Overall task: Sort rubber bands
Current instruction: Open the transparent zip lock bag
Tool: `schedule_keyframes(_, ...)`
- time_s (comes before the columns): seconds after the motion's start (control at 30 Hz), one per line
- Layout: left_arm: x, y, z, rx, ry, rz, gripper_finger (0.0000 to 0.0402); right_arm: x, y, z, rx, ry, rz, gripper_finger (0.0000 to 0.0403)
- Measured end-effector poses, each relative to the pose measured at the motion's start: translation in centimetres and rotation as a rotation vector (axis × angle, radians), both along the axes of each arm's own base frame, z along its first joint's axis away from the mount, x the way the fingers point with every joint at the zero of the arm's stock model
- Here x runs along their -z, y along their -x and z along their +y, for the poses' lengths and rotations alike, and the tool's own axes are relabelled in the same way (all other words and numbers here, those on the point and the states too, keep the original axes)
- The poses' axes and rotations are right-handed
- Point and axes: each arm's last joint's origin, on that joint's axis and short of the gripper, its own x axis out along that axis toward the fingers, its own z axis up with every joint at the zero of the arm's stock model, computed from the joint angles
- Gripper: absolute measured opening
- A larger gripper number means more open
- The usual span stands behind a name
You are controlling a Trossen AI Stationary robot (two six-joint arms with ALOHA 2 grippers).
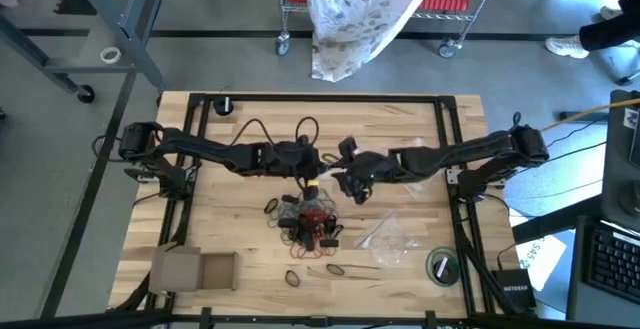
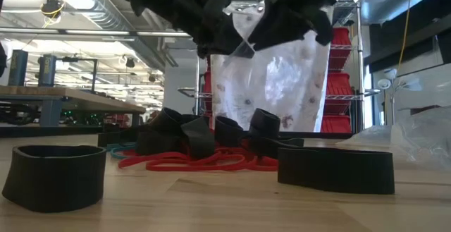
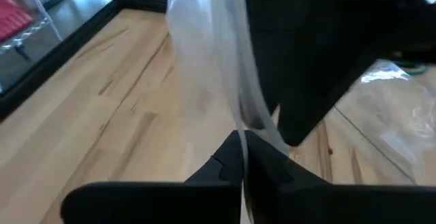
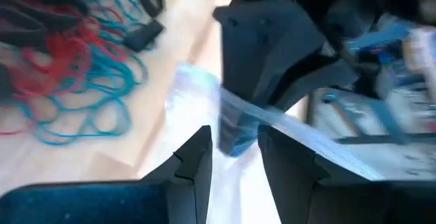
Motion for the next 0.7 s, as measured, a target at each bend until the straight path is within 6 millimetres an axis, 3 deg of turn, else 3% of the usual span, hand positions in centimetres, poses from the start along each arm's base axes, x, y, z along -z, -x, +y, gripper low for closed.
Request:
schedule_keyframes(0.33, 0.4, 0.3, -0.8, -0.062, 0.032, 0.075, 0.0, -2.7, -0.8, 3.2, -0.067, 0.007, -0.077, 0.012)
schedule_keyframes(0.53, 0.4, 0.4, -2.0, -0.011, 0.012, 0.081, 0.0, -1.3, -1.7, 2.0, -0.036, 0.006, -0.03, 0.012)
schedule_keyframes(0.7, 0.4, 0.4, -2.1, -0.018, 0.023, 0.08, 0.0, -0.2, -1.5, 2.5, -0.065, -0.003, 0.059, 0.012)
